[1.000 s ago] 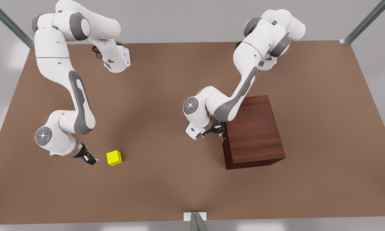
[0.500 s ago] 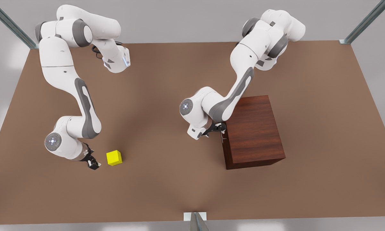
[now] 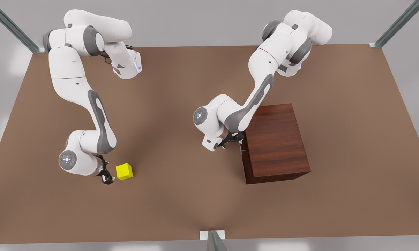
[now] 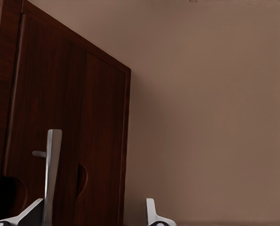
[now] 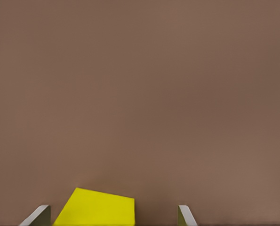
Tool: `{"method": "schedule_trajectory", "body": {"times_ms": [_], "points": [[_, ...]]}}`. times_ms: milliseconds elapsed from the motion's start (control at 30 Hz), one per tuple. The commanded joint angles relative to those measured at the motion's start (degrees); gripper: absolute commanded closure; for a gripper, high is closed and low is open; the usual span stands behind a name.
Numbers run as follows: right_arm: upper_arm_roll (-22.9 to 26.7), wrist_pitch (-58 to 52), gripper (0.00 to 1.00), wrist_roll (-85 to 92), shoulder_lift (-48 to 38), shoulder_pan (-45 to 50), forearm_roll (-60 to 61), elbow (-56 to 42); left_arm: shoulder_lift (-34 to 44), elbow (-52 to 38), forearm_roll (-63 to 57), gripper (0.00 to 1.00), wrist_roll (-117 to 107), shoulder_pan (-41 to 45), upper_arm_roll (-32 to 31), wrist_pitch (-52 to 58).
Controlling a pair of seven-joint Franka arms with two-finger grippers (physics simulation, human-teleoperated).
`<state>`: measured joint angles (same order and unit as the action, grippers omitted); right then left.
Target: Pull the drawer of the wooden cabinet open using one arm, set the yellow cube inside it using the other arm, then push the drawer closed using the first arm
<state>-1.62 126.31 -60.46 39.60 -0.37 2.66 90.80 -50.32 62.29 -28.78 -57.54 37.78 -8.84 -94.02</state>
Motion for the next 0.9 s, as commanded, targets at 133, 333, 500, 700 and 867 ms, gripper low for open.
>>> {"method": "schedule_trajectory", "body": {"times_ms": [133, 333, 500, 700, 867], "points": [[0.13, -0.98, 0.0, -8.79, -0.14, 1.33, 0.77, -0.89, 0.04, -0.06, 1.71, 0.0, -5.39, 0.01, -0.04, -2.92], [2.5, -0.36, 0.0, -9.41, 0.74, 4.32, 3.14, -1.41, 0.04, -0.5, 1.62, 0.0, -5.13, 0.45, -0.13, -3.8], [2.59, -0.01, 0.0, -10.03, 1.97, 4.68, 3.23, -1.41, 0.04, -0.77, 1.62, 0.0, -5.13, 0.63, -0.13, -4.95], [2.68, 2.98, 0.0, -10.38, 2.76, 4.68, 3.32, -0.89, 0.04, -0.77, 1.62, 0.0, -5.39, 0.89, -0.39, -6.97], [2.68, 5.26, 0.0, -10.73, 3.55, 4.76, 3.41, -0.54, 0.04, -0.85, 1.62, 0.0, -5.65, 1.16, -0.57, -7.58]]}}
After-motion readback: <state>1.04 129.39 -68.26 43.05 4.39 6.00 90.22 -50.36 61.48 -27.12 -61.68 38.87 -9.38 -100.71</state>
